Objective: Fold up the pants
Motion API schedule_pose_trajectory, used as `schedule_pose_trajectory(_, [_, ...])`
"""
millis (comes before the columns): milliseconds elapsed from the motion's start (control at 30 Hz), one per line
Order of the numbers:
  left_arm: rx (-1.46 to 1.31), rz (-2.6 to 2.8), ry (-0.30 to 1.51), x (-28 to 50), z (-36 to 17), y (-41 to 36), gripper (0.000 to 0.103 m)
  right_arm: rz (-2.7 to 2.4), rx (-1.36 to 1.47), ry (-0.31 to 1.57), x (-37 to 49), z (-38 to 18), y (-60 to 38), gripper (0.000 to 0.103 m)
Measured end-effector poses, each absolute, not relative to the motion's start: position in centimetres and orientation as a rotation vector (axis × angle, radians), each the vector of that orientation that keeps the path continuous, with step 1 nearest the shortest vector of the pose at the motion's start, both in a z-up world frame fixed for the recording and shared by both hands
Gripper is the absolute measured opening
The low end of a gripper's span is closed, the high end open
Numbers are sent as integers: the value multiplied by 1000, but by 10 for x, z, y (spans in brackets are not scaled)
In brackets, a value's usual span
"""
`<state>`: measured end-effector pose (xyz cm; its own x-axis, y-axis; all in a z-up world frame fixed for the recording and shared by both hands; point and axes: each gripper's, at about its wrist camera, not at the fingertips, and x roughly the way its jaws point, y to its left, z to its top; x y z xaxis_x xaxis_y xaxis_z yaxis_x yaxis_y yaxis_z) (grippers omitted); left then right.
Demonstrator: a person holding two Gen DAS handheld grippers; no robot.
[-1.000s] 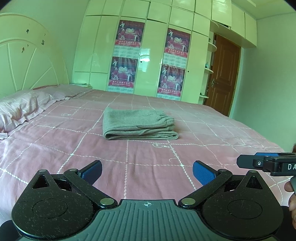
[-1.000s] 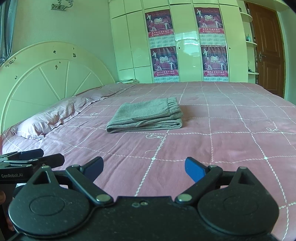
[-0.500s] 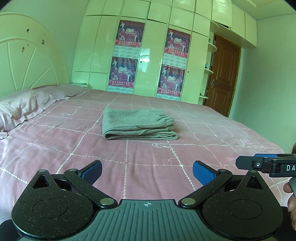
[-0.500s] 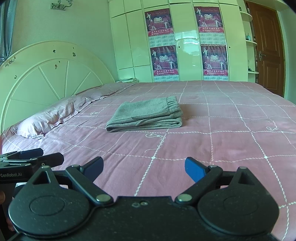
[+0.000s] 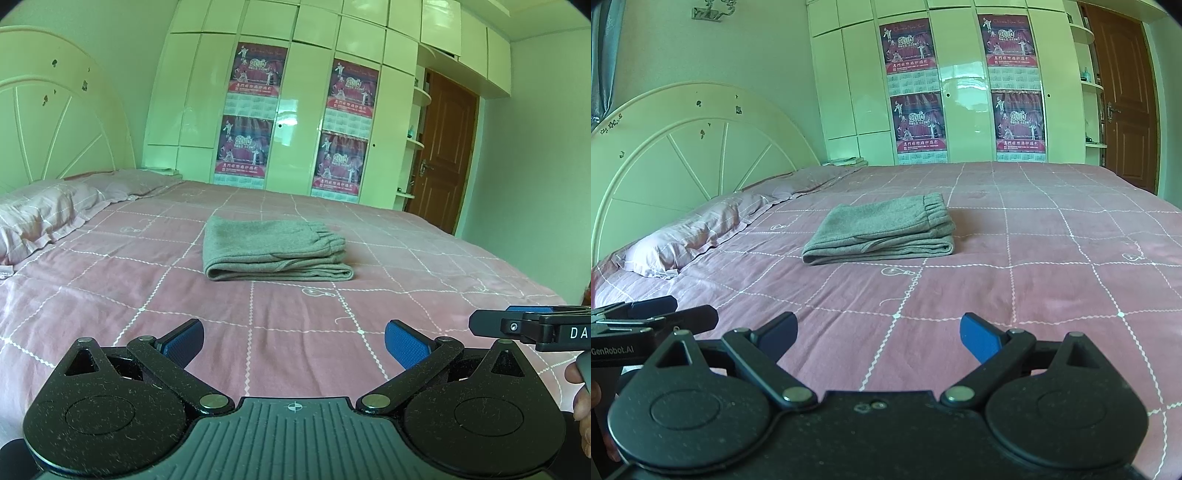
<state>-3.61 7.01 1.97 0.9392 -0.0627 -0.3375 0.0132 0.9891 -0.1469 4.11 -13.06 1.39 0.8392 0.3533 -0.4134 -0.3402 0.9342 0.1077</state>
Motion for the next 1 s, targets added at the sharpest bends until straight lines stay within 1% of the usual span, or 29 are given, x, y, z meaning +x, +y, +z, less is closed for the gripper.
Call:
schedule_pose_trajectory(733, [-107, -27, 302, -43, 21, 63, 103, 371, 29, 435, 38, 18, -132, 89])
schedule_pose_trajectory(867, [-112, -25, 277, -47, 24, 64, 103, 372, 28, 436, 39, 17, -132, 89])
schedule_pose_trajectory(1000, [-141, -27, 290, -46, 25, 66, 103, 375, 26, 435, 38, 18, -132, 90])
